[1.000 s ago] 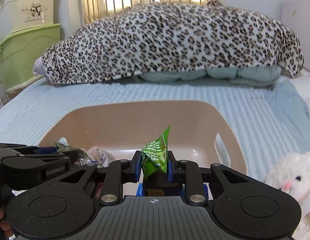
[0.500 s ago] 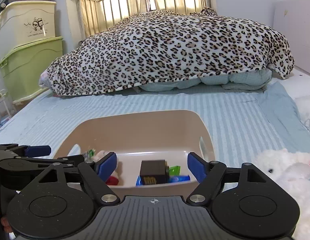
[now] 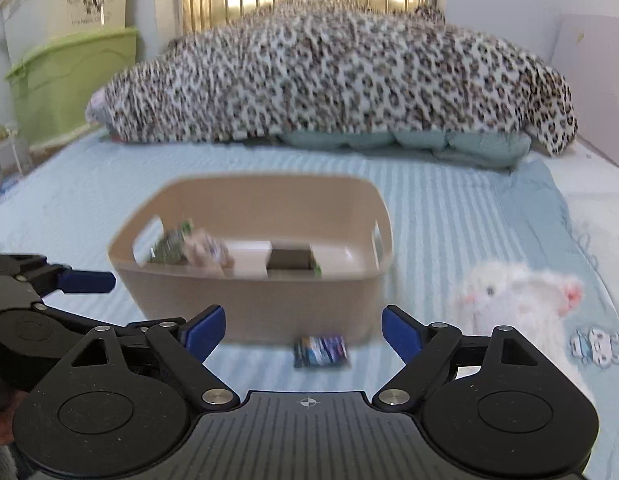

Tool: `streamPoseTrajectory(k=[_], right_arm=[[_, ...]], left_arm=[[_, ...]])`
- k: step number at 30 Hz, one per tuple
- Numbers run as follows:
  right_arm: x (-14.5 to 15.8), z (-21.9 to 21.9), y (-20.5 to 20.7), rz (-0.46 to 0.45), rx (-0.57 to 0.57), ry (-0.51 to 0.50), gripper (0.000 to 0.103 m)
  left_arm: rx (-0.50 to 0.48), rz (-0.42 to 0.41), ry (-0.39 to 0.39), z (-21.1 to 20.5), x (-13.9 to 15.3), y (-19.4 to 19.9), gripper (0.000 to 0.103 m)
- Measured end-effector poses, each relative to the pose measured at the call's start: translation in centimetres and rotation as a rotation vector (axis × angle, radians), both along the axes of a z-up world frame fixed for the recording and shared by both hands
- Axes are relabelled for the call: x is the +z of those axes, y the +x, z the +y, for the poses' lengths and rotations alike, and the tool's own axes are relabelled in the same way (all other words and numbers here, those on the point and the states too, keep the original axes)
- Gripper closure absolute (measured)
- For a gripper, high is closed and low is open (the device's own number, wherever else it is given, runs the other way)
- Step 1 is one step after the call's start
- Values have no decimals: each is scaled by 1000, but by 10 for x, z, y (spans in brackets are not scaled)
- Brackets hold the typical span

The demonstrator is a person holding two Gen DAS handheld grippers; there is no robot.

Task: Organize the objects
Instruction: 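Lift both items over the basket and open both tools to drop them, then grasp the white card box with the left tool while the right tool grasps the printed box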

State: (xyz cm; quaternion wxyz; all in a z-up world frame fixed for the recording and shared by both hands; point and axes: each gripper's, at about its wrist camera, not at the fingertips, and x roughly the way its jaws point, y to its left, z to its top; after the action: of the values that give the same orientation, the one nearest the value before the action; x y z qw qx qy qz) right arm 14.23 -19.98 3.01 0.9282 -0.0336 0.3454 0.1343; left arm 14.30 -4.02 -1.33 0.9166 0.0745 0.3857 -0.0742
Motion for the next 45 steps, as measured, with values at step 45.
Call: streamPoseTrajectory(k=[45], right_arm=[[-70,-5,18,213,1,-134,16]], left_arm=[[-147,179,58,-13,-97,14,20]])
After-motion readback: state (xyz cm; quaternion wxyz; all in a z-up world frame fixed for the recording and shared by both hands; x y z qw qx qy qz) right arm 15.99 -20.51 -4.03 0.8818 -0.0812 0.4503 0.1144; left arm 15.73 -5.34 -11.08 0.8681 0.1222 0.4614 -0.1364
